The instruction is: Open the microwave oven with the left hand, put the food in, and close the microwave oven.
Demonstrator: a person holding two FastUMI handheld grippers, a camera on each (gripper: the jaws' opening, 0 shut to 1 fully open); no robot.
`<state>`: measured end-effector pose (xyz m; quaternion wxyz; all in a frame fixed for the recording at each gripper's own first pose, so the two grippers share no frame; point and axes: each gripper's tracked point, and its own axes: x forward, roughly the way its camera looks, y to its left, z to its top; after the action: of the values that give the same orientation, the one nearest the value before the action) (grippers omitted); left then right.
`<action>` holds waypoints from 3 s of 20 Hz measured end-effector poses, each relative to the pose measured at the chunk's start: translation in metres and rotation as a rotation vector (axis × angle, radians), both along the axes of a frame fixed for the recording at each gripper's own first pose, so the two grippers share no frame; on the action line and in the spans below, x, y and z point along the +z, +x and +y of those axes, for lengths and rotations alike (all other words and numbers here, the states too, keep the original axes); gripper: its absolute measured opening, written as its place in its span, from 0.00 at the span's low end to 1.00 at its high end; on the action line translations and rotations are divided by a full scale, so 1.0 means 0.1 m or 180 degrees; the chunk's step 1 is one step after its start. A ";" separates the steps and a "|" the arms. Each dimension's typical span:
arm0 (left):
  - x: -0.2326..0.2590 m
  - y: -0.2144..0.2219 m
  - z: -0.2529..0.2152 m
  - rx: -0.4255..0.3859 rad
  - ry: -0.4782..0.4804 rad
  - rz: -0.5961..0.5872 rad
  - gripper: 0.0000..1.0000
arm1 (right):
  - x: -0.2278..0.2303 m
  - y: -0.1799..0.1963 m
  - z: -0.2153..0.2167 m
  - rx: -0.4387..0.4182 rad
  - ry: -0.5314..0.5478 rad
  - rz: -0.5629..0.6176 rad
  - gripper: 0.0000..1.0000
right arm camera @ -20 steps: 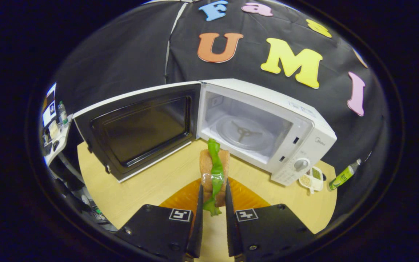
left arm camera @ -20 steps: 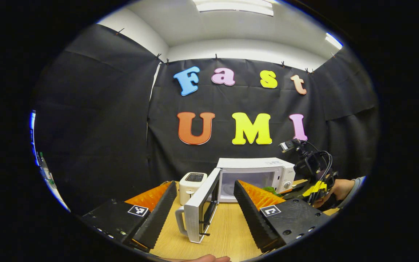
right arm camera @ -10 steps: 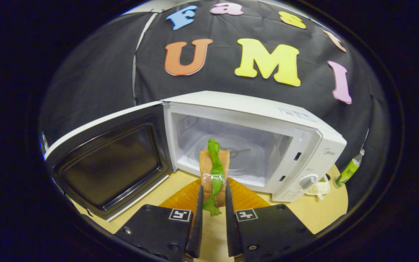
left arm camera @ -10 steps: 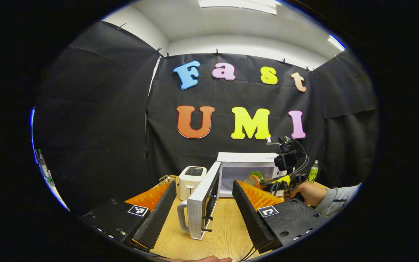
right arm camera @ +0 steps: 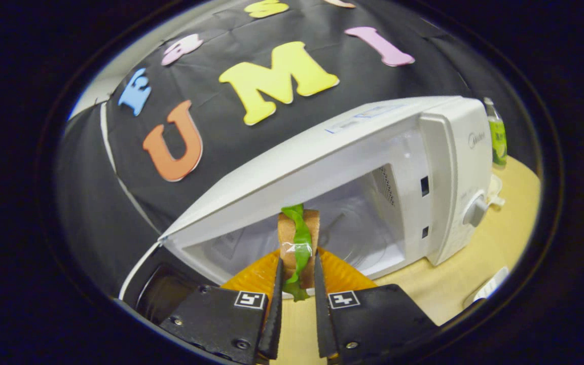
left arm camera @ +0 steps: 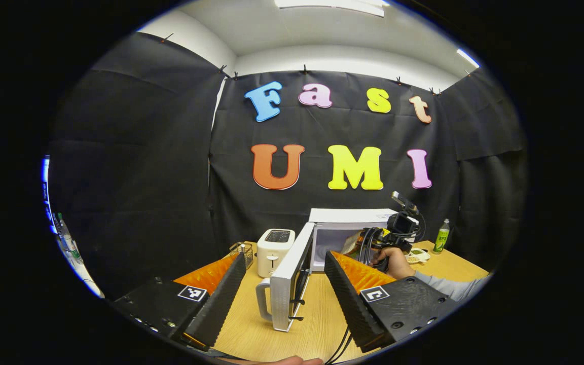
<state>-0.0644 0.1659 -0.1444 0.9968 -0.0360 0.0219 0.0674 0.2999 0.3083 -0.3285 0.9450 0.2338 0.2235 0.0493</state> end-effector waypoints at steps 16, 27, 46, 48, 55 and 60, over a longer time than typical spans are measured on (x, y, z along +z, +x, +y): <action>-0.17 0.05 0.31 0.0260 0.0302 0.0386 0.94 | -0.47 0.37 0.07 -0.1078 0.0902 -0.0078 0.44; -0.29 0.14 0.27 0.0286 0.0249 0.0434 0.95 | -0.70 0.40 0.01 -0.0996 0.0201 -0.0043 0.79; -0.40 -0.03 0.47 0.0266 -0.0049 0.0245 0.95 | -0.62 0.35 -0.01 -0.0282 -0.1034 0.0040 0.89; -0.43 -0.01 0.50 0.0270 -0.0052 0.0238 0.95 | -0.56 0.34 -0.07 -0.0228 -0.1185 -0.0003 0.96; -0.53 0.07 0.69 0.0403 0.0006 0.0258 0.95 | -0.16 -0.02 -0.16 0.0080 -0.1335 -0.0150 0.96; -0.64 0.19 0.84 0.0415 0.0041 0.0275 0.95 | 0.35 -0.53 -0.30 0.0382 -0.1299 -0.0446 0.96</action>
<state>-0.0457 0.2503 -0.2087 0.9887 -0.0280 0.0620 0.1337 0.2467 0.2788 -0.2934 0.9813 0.0200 0.1761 0.0754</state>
